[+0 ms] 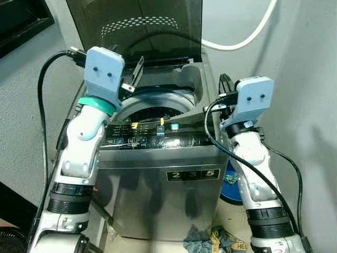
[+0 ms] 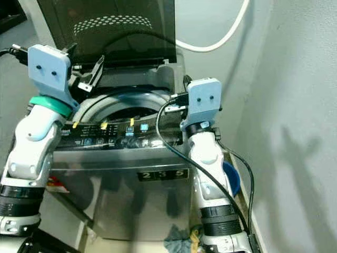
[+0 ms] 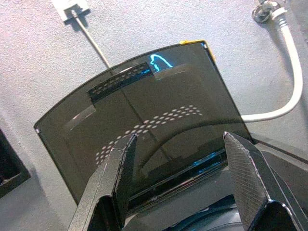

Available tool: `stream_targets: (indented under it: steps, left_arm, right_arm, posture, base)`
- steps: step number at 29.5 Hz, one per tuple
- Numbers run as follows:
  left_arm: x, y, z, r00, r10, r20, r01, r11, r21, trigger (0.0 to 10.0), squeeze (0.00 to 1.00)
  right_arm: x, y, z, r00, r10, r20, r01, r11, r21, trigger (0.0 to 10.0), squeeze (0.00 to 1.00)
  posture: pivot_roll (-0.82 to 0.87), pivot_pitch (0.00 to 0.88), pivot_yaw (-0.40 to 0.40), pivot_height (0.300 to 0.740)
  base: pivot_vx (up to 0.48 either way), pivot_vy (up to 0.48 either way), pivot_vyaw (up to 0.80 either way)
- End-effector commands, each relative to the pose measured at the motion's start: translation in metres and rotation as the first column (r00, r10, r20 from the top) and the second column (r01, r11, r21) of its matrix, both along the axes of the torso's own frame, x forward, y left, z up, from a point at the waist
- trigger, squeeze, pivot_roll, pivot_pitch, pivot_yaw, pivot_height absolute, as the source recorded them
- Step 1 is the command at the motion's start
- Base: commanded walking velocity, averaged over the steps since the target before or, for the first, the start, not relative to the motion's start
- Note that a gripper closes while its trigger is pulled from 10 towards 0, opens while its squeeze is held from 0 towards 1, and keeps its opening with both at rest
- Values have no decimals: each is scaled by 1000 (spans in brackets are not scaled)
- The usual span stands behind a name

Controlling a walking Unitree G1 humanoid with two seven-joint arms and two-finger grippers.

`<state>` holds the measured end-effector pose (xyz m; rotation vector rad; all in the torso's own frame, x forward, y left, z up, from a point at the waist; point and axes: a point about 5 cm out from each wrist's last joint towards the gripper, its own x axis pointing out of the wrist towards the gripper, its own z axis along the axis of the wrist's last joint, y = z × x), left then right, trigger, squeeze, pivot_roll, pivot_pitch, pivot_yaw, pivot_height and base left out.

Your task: Clothes washing

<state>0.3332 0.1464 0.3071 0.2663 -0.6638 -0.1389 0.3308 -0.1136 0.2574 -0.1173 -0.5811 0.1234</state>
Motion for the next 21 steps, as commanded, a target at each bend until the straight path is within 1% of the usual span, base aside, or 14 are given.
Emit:
stream_targets:
  steps: [1, 13, 14, 16, 18, 21]
  left_arm:
    - [-1, 7, 0, 1000, 29, -2, -29, 1000, 4, 10000, 0]
    - [-2, 6, -1, 1000, 25, -4, -25, 1000, 11, 10000, 0]
    - [-1, 7, 0, 1000, 30, -5, -30, 999, 11, 10000, 0]
    - [-1, 8, 0, 999, 36, -6, -36, 999, 7, 10000, 0]
    - [1, 11, -2, 998, 48, -29, -49, 999, -25, 10000, 0]
    - [0, 13, -8, 997, 55, -55, -57, 997, -45, 10000, 0]
  right_arm:
    - [-1, 7, -1, 1000, 26, -4, -26, 1000, 2, 10000, 0]
    - [-3, 7, -4, 1000, 23, -13, -23, 1000, 9, 10000, 0]
    - [-3, 8, -4, 1000, 24, -13, -24, 1000, 8, 10000, 0]
    - [-2, 8, -3, 1000, 26, -12, -26, 1000, 3, 10000, 0]
    - [-2, 7, -4, 1000, 29, -10, -29, 1000, -6, 10000, 0]
    - [-2, 5, -6, 999, 27, -18, -28, 1000, -5, 10000, 0]
  posture:
    - [-134, 0, 160, 740]
    - [-126, 0, 158, 740]
    - [-86, 0, 150, 740]
    - [-86, 0, 150, 740]
    - [-19, 0, 128, 740]
    - [8, 0, 105, 740]
  base:
    - [0, 0, 0]
    - [0, 0, 0]
    - [0, 0, 0]
    - [0, 0, 0]
    - [0, 0, 0]
    - [0, 0, 0]
